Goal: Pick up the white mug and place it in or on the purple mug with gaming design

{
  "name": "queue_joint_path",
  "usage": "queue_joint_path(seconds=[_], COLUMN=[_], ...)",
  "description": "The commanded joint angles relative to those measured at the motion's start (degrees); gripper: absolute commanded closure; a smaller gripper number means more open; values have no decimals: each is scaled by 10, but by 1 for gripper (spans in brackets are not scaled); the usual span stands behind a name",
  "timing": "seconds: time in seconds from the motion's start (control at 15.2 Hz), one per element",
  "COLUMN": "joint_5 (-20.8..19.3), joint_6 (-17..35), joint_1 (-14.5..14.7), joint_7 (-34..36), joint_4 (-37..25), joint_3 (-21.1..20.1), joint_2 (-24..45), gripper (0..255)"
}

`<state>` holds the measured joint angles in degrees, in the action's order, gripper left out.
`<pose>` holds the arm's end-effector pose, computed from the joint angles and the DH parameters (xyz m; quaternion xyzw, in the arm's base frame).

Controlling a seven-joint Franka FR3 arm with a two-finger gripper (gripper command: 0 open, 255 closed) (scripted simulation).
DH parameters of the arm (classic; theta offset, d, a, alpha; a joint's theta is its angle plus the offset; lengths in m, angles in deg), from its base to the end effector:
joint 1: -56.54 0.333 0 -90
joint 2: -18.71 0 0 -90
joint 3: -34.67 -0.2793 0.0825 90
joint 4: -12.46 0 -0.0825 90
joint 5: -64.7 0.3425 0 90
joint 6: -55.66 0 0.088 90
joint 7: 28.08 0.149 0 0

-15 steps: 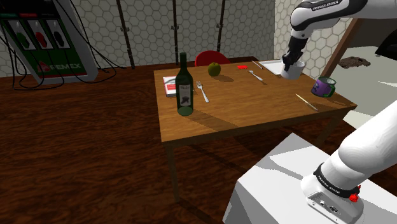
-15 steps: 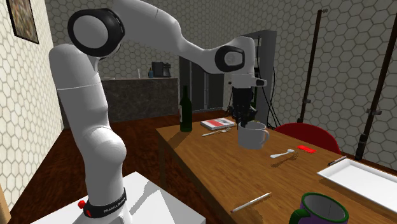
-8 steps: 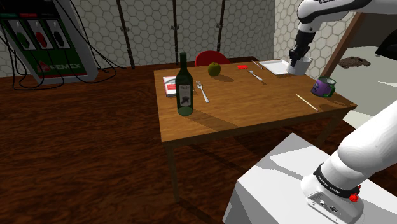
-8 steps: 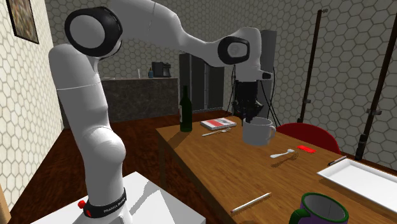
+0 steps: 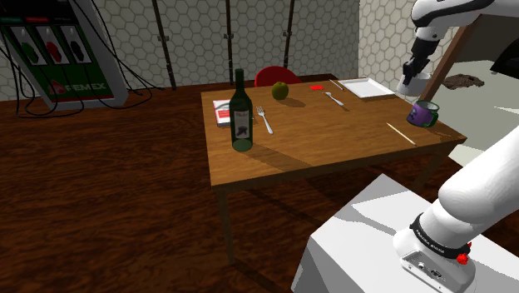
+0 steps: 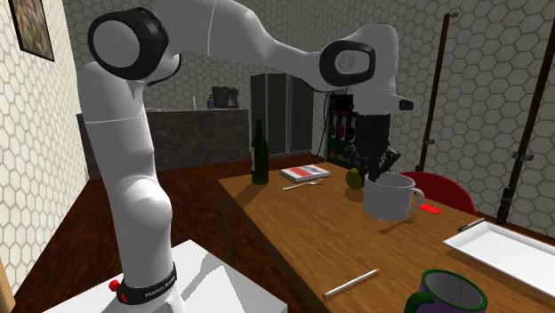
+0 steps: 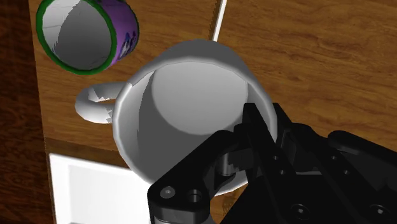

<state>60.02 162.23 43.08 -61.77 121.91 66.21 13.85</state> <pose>0.3473 -0.3677 0.4595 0.9960 -0.0868 -0.0021 0.0204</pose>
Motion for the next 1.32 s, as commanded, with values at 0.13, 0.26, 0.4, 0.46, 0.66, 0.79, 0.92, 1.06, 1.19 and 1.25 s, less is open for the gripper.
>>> queue_joint_path(seconds=[0.13, 0.26, 0.4, 0.46, 0.66, 0.79, 0.92, 1.06, 1.19, 1.25], joint_5=[20, 34, 51, 61, 94, 106, 106, 107, 108, 109], joint_6=[-10, -15, -22, -25, -40, -39, -23, -8, 7, 14], joint_1=[-27, -42, -59, -68, -103, -116, -115, -115, -114, -114], joint_7=[-69, -103, -139, -157, -211, -229, -229, -230, -230, -231], joint_4=[-43, -67, -94, -109, -159, -170, -154, -139, -125, -119], joint_3=[34, 50, 65, 72, 89, 93, 92, 91, 91, 90], joint_2=[35, 57, 82, 95, 142, 158, 158, 159, 160, 161], gripper=[255, 255, 255, 255, 255, 255, 255, 255, 255, 255])
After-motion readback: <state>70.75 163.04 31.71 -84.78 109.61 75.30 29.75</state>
